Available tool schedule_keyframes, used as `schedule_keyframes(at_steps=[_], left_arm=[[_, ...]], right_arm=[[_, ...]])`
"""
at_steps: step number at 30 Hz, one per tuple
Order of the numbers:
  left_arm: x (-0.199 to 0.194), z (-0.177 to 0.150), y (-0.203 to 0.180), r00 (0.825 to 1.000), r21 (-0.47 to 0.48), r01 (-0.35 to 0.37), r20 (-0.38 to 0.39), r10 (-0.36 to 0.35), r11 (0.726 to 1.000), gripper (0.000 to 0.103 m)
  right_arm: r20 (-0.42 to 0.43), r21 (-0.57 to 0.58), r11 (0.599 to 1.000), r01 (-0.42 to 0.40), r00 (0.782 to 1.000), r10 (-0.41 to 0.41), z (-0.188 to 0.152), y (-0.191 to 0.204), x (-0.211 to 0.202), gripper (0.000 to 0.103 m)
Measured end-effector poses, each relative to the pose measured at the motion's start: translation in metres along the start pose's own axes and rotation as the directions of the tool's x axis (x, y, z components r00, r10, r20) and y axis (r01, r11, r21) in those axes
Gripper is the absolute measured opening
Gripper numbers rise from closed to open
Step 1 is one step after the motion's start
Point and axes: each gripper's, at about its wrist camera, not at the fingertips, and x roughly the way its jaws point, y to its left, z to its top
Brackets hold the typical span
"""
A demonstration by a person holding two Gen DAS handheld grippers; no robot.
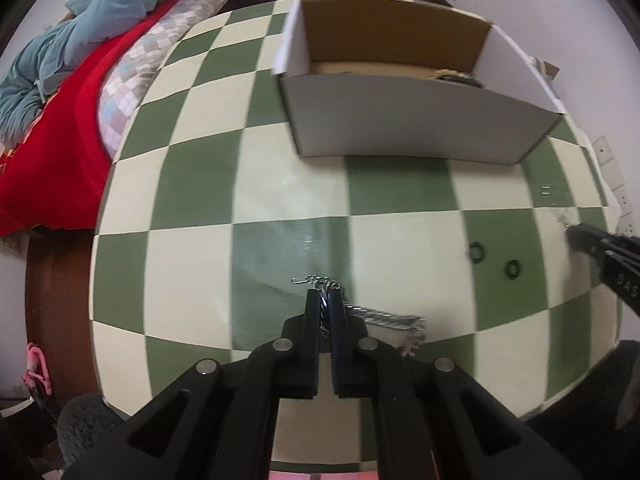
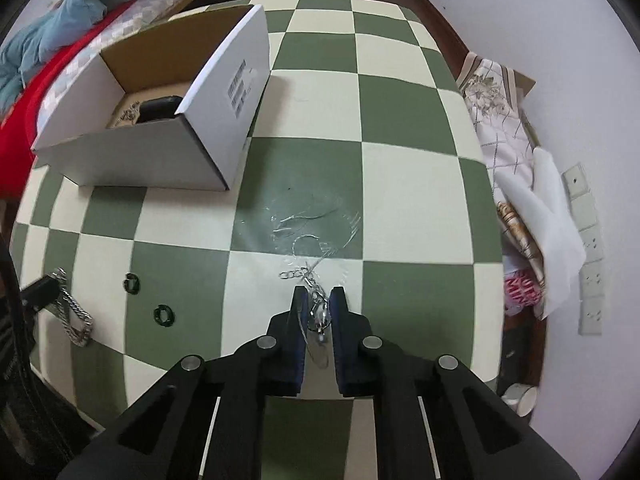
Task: Organize jewelry
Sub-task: 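Grasp a silver chain with the left tool while the right tool grasps the silver pendant necklace, then carry the silver chain into the box with the left tool while the right tool drops the necklace in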
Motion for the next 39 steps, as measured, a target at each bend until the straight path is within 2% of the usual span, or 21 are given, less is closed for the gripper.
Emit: schedule_keyframes(at_steps=[4, 7, 12, 24, 31, 39], left_arm=[[-0.013, 0.0, -0.01, 0.999, 0.02, 0.036, 0.021, -0.036, 0.999, 0.001], [-0.029, 0.003, -0.015, 0.997, 0.031, 0.062, 0.047, -0.064, 0.998, 0.001], [-0.054, 0.016, -0.012, 0.99, 0.032, 0.097, 0.095, -0.099, 0.995, 0.001], [-0.094, 0.043, 0.001, 0.975, 0.002, 0.149, 0.165, -0.148, 0.989, 0.001], [-0.114, 0.051, 0.004, 0.967, 0.009, 0.166, 0.195, -0.164, 0.986, 0.001], [-0.146, 0.068, 0.008, 0.949, 0.02, 0.208, 0.239, -0.207, 0.978, 0.001]], right_arm=[[-0.001, 0.132, 0.982, -0.132, 0.991, 0.133, -0.016, -0.018, -0.009, 0.01], [0.036, 0.191, 0.962, -0.196, 0.981, 0.192, -0.03, -0.03, -0.023, 0.01], [0.103, 0.196, 0.951, -0.241, 0.969, 0.224, -0.037, -0.03, -0.059, 0.01], [0.239, 0.139, 0.941, -0.309, 0.933, 0.271, -0.008, -0.023, -0.133, 0.01], [0.288, 0.117, 0.933, -0.341, 0.911, 0.297, 0.005, -0.021, -0.163, 0.01], [0.336, 0.069, 0.926, -0.372, 0.882, 0.33, 0.016, -0.012, -0.197, 0.01]])
